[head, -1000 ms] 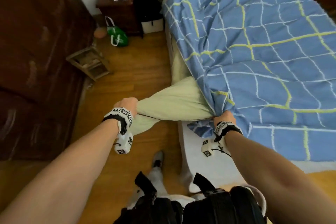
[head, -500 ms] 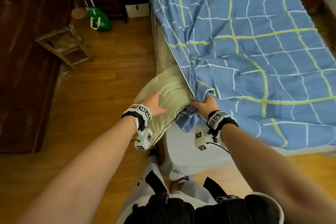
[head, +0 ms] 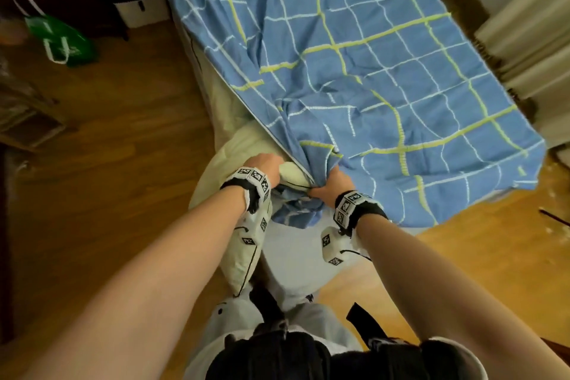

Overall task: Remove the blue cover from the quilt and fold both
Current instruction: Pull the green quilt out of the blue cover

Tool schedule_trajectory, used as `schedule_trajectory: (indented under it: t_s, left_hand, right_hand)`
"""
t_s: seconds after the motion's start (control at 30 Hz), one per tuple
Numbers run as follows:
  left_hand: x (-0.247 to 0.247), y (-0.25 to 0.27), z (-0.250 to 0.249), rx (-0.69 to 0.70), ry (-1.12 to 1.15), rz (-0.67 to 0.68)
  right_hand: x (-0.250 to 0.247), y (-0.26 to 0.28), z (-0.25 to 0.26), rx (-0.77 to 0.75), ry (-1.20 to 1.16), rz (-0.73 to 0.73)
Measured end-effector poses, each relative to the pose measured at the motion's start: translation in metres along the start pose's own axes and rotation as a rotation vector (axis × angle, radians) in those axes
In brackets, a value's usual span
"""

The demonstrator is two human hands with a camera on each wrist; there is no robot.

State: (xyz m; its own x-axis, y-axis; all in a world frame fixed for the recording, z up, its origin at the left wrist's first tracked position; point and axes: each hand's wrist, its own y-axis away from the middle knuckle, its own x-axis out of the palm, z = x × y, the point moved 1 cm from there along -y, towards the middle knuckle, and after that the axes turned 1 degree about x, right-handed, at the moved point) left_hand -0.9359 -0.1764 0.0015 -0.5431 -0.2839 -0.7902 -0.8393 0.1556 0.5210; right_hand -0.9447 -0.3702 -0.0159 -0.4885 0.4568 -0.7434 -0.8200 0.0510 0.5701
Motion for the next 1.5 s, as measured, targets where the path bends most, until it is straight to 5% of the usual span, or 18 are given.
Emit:
schedule_trajectory:
  t_s: [0.13,0.43,0.6,0.77,0.9,1.1,1.3,1.5]
  left_hand:
    - [-0.002,0.03,0.039,-0.101,0.06,0.053]
    - [0.009,0.126,0.078,-0.36,0.047,-0.024]
    - [0.029,0.153,0.071,-0.464,0.1,-0.078]
    - [0.039,0.148,0.051,-0.543,-0.05,0.032]
    - [0.056,0.104,-0.006,-0.349,-0.112,0.053]
    - [0.063,0.031,-0.112,-0.118,-0.083,-0.162]
    - [0.038,0.002,-0.129,0.065,-0.274,-0.131]
    - [0.02,0.034,-0.09,-0.01,-0.174,-0.052]
  right_hand:
    - [0.018,-0.003,0.005,0.112,0.118,0.027]
    - [0.048,-0.006,-0.001,-0.008,0.195,-0.006]
    - [0.036,0.011,-0.017,-0.075,0.221,0.002]
    - [0.002,0.019,-0.045,-0.146,0.194,0.088]
    - [-0.026,0.022,-0.064,-0.209,0.122,0.13]
    - [-0.049,0.02,-0.078,-0.234,0.092,0.083]
    - [-0.046,0.007,-0.084,-0.139,0.111,0.052]
    - [-0.039,-0.01,-0.099,-0.077,0.155,-0.052]
